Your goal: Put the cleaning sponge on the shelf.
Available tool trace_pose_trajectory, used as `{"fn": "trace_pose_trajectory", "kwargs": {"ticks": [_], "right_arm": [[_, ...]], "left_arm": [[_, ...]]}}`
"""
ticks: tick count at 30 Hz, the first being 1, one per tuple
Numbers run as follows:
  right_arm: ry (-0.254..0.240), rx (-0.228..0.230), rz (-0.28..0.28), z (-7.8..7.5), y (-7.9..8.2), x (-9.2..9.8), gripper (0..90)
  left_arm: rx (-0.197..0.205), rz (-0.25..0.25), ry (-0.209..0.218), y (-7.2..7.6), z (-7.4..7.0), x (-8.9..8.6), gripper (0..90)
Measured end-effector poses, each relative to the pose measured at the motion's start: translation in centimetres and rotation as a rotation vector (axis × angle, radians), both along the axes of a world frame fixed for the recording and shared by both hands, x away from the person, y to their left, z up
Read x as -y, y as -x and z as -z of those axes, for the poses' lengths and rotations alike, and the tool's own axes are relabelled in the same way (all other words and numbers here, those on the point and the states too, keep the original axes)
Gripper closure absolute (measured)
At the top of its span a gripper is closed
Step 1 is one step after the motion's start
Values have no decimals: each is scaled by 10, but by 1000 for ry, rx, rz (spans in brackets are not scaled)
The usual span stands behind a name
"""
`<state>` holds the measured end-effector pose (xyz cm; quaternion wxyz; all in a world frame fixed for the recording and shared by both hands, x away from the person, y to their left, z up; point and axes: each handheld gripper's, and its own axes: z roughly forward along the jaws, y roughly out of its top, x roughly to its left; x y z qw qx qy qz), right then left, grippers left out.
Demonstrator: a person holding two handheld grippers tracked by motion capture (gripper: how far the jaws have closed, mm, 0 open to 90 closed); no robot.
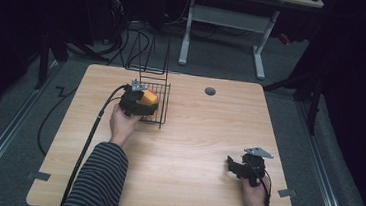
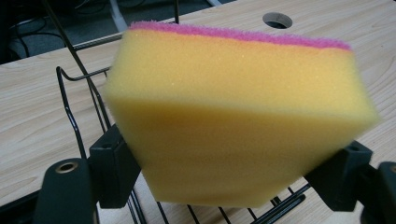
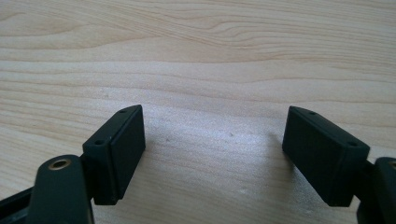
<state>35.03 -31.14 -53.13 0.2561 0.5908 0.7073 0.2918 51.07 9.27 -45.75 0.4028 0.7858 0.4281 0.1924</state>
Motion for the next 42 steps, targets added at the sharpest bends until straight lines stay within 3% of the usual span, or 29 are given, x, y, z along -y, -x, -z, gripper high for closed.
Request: {"fn": "trace_pose_trajectory", "kwargs": {"ticks": [14, 22, 30, 33, 42], "right_arm": [[0, 0, 0, 0, 0, 0, 214], [0, 0, 0, 0, 0, 0, 215], [0, 0, 0, 0, 0, 0, 214], [1, 0, -1, 0, 0, 0, 214], [-1, -1, 2, 0, 0, 0, 214]], "left_arm": [[-26, -10, -10, -1, 4, 0, 188], [-30, -13, 6, -2, 2, -1, 141], [-53, 6, 8, -1, 1, -4, 37], [-69, 16, 6, 2, -1, -5, 3], [-54, 18, 14, 14, -4, -16, 3]]}}
